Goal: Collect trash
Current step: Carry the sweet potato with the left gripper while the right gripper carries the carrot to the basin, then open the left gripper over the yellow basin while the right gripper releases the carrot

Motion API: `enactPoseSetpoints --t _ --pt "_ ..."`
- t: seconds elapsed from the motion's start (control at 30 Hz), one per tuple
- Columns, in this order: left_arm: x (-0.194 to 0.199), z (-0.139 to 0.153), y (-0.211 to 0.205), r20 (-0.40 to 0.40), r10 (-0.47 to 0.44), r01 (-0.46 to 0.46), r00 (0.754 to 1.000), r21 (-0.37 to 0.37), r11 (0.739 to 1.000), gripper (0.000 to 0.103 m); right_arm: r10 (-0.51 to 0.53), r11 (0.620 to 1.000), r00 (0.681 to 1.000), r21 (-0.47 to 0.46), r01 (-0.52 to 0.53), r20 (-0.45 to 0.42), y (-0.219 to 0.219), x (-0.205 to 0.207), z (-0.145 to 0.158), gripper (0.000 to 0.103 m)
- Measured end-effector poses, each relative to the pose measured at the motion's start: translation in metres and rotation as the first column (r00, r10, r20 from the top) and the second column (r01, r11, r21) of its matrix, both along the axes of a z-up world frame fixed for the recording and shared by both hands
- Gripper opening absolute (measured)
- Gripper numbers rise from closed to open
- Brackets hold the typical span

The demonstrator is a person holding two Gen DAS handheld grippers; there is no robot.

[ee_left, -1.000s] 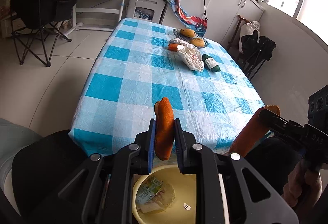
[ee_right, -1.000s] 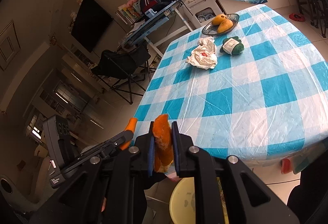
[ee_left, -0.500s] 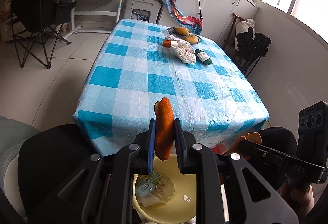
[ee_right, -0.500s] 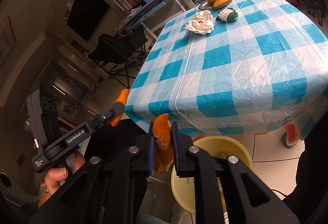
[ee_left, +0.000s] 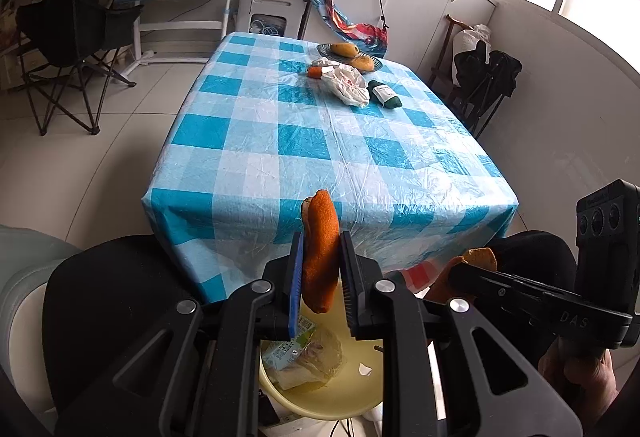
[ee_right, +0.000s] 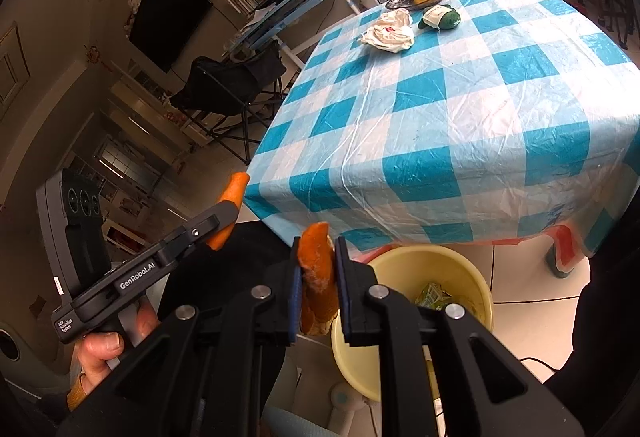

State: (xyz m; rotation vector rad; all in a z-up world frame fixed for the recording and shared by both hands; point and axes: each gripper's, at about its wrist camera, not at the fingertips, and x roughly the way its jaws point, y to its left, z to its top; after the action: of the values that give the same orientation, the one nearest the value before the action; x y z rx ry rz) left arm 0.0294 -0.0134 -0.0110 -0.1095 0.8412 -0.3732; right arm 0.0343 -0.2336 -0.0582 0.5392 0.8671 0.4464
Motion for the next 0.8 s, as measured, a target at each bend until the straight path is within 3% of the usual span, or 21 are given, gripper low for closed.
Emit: enactPoseSetpoints --t 0.33,0.47,0.7,0.8 --pt "-0.002 -0.007 -0.003 -0.029 -0.02 0.02 0.999 0.002 1.0 0.017 0.0 1.0 1.0 -0.021 -0.001 -0.03 0.003 0.002 -0.006 0.021" --pt "-0.001 -0.011 -0.005 -0.048 -0.03 0.03 0.998 0.005 1.0 0.017 -0.027 0.999 0.999 -0.023 0.027 -0.019 -0.001 0.0 -0.005 0.041" --pt "0.0 -0.019 -0.008 -0.091 -0.042 0.044 0.995 0.016 0.999 0.018 -0.055 0.998 0.998 -0.008 0.055 -0.007 -0.006 -0.003 -0.003 0.046" --pt "0.0 -0.02 -0.008 -0.096 -0.034 0.036 0.995 0.023 0.999 0.033 -0.067 0.998 0.998 -0.006 0.067 -0.004 -0.008 -0.003 -0.003 0.05"
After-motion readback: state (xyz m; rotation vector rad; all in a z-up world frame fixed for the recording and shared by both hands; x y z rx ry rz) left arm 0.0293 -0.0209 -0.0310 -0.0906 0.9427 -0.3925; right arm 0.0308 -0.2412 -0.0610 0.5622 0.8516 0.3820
